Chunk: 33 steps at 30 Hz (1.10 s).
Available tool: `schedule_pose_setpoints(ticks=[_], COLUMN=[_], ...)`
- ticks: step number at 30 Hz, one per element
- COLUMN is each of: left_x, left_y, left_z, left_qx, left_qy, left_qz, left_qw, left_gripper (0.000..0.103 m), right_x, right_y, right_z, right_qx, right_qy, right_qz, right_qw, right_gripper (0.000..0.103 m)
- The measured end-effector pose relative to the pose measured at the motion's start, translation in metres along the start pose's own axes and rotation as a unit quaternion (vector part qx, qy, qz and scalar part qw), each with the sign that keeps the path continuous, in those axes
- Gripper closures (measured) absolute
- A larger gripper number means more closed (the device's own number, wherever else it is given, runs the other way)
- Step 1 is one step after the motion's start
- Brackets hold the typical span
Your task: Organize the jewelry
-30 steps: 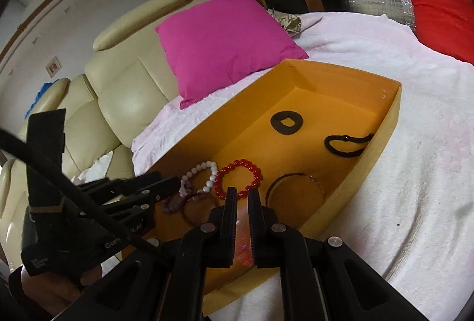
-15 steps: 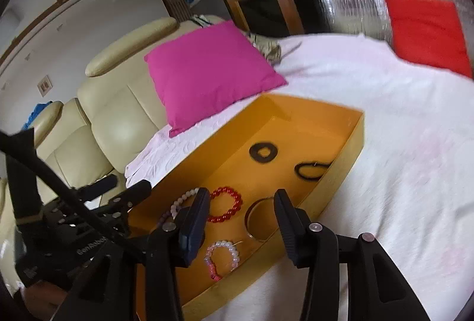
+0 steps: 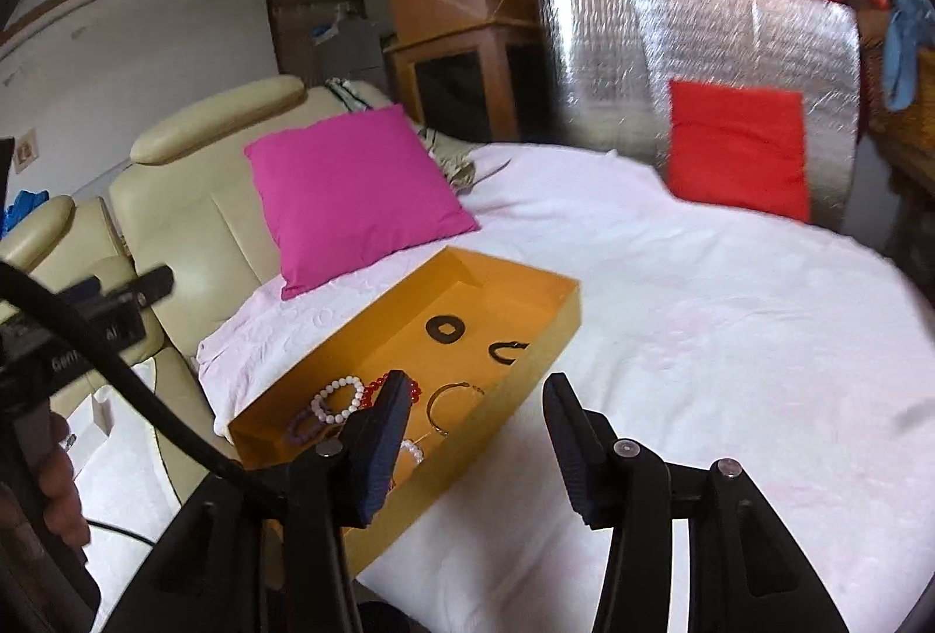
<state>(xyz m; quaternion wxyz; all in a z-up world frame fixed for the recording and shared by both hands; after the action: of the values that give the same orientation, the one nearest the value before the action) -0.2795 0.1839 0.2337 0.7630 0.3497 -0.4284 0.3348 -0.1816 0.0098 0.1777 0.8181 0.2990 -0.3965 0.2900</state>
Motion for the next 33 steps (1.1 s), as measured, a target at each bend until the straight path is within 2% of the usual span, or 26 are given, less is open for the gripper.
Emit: schedule_pose_setpoints(ticks=[3, 7, 15, 20, 23, 33], left_x=[0.008, 0.013, 0.019, 0.021, 0.020, 0.016], left_y=[0.015, 0.038, 0.065, 0.065, 0.064, 0.069], left_z=[0.029, 0.063, 0.100, 0.107, 0.105, 0.095], left_qx=[0.014, -0.002, -0.011, -0.011, -0.021, -0.017], left_qy=[-0.020, -0.032, -0.061, -0.073, -0.063, -0.053], left_qz=[-0.003, 0.003, 0.005, -0.001, -0.001, 0.007], left_qw=[0.9997, 0.9995, 0.9980, 0.9973, 0.9978, 0.9984], left_gripper=[0.015, 0.010, 0.009, 0.008, 0.008, 0.008], right_x=[0.008, 0.016, 0.016, 0.015, 0.013, 0.011], right_y=[0.015, 0.041, 0.075, 0.086, 0.088, 0.088], right_z=[0.028, 0.062, 0.100, 0.107, 0.108, 0.098], right_qx=[-0.003, -0.007, -0.020, -0.024, -0.026, -0.026], right_qy=[-0.013, -0.026, -0.035, -0.040, -0.037, -0.026], right_qz=[0.003, 0.009, 0.023, 0.029, 0.027, 0.021], right_qw=[1.000, 1.000, 0.999, 0.999, 0.999, 0.999], right_gripper=[0.046, 0.041, 0.040, 0.038, 0.038, 0.037])
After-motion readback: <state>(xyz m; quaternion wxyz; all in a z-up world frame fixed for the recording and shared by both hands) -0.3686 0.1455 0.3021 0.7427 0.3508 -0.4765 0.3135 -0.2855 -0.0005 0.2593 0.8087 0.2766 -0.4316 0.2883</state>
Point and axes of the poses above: each gripper's, at about its wrist camera, not at the fingertips, and z roughly against the way its jaws point, y to its left, x to its top, the point moved 5 cm from there along -z, roughly the way its jaws point, and after that the axes turned 11 degrees about x, right-handed, at the moved point
